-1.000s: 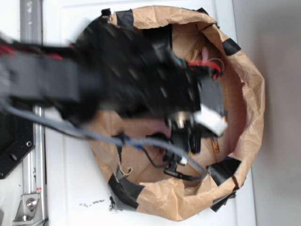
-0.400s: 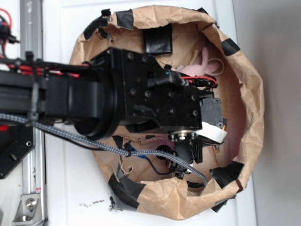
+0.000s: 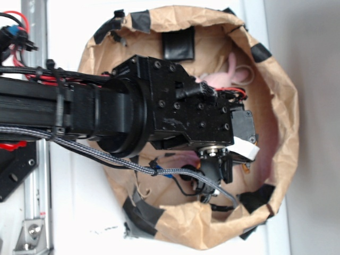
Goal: Grab the yellow duck.
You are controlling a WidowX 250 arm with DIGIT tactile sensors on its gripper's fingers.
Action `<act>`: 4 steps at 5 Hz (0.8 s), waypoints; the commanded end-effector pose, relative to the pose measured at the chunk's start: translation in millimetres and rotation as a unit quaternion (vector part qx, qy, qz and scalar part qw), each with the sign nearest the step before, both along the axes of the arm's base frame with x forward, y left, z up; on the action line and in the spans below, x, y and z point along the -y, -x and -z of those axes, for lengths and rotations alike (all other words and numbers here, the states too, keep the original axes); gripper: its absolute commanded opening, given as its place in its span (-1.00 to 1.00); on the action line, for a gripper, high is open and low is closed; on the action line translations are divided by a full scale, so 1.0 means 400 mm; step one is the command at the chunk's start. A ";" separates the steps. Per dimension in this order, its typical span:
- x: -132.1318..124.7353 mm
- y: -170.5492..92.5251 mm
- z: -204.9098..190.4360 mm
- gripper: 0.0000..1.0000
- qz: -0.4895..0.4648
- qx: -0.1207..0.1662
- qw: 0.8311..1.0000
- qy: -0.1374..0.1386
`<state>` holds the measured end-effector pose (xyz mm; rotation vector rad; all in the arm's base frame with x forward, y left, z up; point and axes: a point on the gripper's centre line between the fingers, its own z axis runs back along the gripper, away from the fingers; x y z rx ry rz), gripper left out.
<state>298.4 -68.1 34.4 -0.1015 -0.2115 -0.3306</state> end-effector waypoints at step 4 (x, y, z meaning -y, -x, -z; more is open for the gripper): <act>0.139 0.036 -0.054 -1.00 0.075 0.025 0.996 0.041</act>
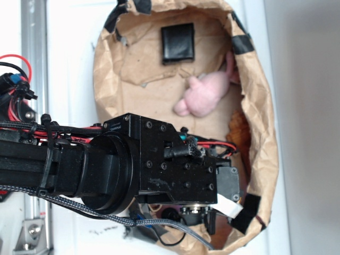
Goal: Grab the yellow duck.
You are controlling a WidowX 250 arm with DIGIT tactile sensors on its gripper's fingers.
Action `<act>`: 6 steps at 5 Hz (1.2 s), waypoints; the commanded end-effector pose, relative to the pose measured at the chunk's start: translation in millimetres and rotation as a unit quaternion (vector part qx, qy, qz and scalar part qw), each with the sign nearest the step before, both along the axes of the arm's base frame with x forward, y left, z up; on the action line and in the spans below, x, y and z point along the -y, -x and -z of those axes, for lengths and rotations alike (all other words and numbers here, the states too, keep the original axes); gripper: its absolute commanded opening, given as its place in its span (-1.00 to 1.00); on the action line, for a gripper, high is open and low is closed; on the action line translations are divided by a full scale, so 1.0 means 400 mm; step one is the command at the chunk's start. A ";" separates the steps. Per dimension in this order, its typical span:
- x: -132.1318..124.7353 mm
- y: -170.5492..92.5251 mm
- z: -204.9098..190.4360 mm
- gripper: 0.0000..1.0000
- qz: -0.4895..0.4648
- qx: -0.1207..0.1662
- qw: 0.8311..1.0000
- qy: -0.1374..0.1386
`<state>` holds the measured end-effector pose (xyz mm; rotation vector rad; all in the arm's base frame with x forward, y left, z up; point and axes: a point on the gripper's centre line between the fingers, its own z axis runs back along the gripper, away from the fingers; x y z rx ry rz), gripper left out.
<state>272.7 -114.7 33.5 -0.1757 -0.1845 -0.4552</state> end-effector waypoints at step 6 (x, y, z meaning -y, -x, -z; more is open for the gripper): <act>-0.306 0.134 -0.309 -1.00 -0.230 -0.048 0.971 -0.043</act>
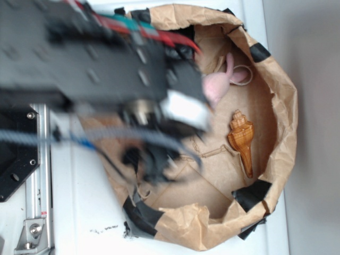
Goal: Grab the yellow duck.
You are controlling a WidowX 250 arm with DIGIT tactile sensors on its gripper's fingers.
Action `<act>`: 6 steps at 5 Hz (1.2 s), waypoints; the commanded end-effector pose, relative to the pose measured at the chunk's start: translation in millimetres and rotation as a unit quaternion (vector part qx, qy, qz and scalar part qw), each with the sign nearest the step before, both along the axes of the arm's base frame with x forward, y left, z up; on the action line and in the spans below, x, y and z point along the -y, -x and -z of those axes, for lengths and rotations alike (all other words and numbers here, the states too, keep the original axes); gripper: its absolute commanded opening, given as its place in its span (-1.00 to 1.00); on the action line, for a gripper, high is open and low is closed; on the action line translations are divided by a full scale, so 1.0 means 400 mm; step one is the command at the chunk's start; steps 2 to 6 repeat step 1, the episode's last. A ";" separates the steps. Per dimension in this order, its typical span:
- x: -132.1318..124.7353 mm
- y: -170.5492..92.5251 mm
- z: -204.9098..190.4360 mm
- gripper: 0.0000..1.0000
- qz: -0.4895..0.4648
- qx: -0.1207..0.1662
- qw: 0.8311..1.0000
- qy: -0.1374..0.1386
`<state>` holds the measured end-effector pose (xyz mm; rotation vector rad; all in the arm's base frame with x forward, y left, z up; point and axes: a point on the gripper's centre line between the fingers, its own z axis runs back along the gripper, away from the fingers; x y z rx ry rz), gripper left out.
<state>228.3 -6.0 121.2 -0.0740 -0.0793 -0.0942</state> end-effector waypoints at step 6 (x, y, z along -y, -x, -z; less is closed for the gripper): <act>-0.027 0.018 -0.122 -1.00 -0.076 0.046 0.996 -0.004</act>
